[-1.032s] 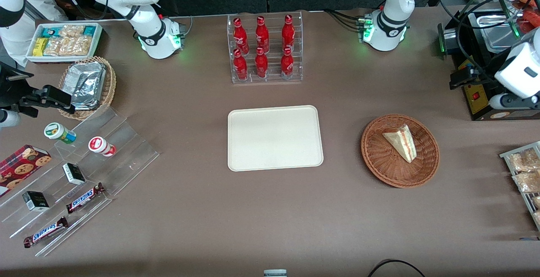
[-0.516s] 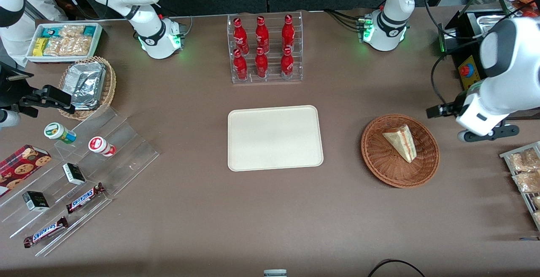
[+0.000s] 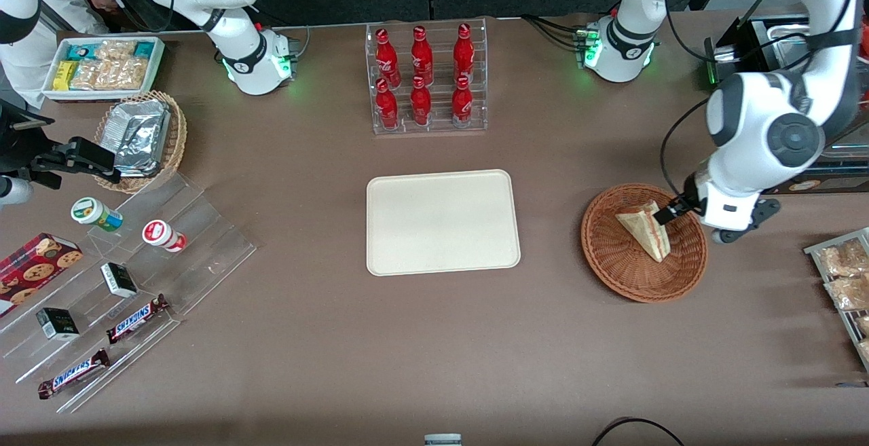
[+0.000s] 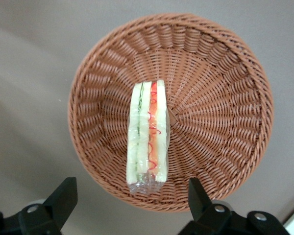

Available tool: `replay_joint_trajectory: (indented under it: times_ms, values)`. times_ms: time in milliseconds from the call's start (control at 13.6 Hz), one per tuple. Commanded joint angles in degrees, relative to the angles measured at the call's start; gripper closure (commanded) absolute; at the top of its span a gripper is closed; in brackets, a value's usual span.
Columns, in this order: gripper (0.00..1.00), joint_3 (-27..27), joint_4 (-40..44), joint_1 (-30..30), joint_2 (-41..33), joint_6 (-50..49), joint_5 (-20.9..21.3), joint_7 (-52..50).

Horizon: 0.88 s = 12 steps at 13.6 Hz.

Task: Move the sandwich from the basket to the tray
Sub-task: 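Move the left gripper down over the wrapped sandwich in the wicker basket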

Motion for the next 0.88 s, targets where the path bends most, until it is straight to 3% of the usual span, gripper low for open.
replay_joint_trajectory:
  times_ms: [0, 663, 811]
  values:
    - [0.0, 0.22, -4.71, -0.78, -0.88, 6.2, 0.45, -3.92]
    - [0.0, 0.3, -6.04, -1.22, 5.8, 13.25, 0.45, -4.99]
    - [0.08, 0.3, -6.04, -1.22, 6.68, 13.25, 0.45, -5.07]
